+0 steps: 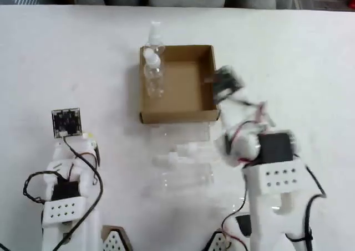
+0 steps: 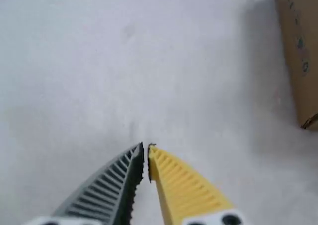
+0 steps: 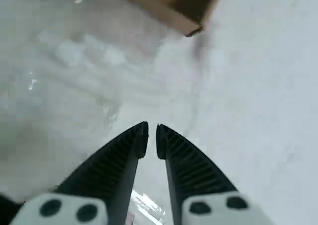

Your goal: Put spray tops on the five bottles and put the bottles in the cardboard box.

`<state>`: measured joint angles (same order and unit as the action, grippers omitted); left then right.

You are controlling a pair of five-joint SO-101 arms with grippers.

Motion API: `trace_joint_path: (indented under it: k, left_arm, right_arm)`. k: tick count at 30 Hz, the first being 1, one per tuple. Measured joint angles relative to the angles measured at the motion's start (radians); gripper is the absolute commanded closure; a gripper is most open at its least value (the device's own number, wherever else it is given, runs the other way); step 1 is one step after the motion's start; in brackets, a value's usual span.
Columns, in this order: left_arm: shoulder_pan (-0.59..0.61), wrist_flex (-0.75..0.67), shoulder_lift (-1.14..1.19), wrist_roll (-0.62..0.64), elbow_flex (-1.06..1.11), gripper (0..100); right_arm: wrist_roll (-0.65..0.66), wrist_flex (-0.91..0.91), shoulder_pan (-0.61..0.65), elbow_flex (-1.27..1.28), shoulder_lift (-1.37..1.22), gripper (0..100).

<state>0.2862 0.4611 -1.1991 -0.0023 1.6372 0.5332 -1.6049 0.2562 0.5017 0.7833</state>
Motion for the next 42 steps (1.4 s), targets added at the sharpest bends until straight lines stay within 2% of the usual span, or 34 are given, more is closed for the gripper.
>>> trace_joint_path:
  k: [6,12,21,24,29,38,40,42]
  left_arm:
    - [-0.002,-0.026,0.000,0.000,0.009,98]
    - [-0.002,-0.026,0.000,-0.002,0.009,98]
    - [-0.002,-0.026,0.000,-0.002,0.009,98]
    - [-0.002,-0.026,0.000,-0.002,0.009,98]
    - [-0.002,-0.026,0.000,-0.002,0.009,98]
    - [-0.002,-0.026,0.000,-0.002,0.009,98]
    - [0.000,-0.026,0.000,-0.002,0.009,98]
    - [0.002,-0.026,0.000,-0.002,0.009,98]
  right_arm:
    - [0.163,-0.083,0.338,0.029,0.002,97.4]
    - [0.192,-0.020,0.554,0.221,0.002,85.3]
    - [0.192,0.227,0.585,0.456,0.000,74.8]
    - [0.192,0.262,0.588,0.466,0.000,74.4]
    - [0.192,0.295,0.667,0.502,-0.006,74.4]
    - [0.193,0.500,0.678,0.537,-0.296,74.5]
    - [0.192,0.508,0.677,0.522,-0.359,78.6]
    - [0.192,0.511,0.677,0.500,-0.408,88.6]
